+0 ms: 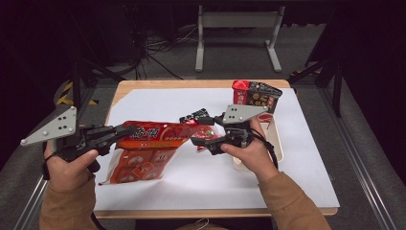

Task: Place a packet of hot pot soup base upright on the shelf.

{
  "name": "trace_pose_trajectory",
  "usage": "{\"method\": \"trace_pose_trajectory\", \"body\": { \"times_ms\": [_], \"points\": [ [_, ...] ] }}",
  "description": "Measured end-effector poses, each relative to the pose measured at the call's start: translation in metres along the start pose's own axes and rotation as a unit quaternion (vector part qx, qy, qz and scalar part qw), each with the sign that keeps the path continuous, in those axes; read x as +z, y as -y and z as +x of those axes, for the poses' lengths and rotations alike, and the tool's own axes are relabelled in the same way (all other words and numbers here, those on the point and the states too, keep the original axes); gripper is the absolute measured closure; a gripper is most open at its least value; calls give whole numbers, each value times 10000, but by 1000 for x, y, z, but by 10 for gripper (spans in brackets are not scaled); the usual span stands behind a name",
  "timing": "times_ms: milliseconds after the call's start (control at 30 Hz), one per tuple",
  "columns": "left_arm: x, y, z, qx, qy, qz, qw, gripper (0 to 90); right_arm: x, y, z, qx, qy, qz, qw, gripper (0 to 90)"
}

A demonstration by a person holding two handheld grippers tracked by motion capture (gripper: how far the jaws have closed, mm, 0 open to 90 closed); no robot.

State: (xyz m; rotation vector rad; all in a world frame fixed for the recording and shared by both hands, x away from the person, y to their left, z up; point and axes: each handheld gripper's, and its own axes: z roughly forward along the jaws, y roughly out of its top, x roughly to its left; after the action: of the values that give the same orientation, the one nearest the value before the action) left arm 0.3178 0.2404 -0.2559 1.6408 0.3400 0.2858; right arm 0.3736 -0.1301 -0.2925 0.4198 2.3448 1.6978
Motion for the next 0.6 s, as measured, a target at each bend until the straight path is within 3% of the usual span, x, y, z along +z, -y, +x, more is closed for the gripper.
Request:
{"method": "trace_pose_trajectory", "body": {
  "times_ms": [167, 433, 533, 600],
  "points": [
    [7, 0, -4, 7, 101, -100, 9999, 900, 7, -1, 2, -23, -50, -20, 10000, 333],
    [16, 1, -7, 75, 107, -215, 9997, 900, 19, -2, 7, -139, -465, -29, 9988, 359],
    [18, 2, -8, 87, 116, -255, 9996, 900, 23, -2, 7, -63, -613, -105, 9980, 402],
    [19, 3, -7, 79, 92, -279, 9995, 900, 25, -2, 6, -31, -688, -136, 9975, 479]
  ]
}}
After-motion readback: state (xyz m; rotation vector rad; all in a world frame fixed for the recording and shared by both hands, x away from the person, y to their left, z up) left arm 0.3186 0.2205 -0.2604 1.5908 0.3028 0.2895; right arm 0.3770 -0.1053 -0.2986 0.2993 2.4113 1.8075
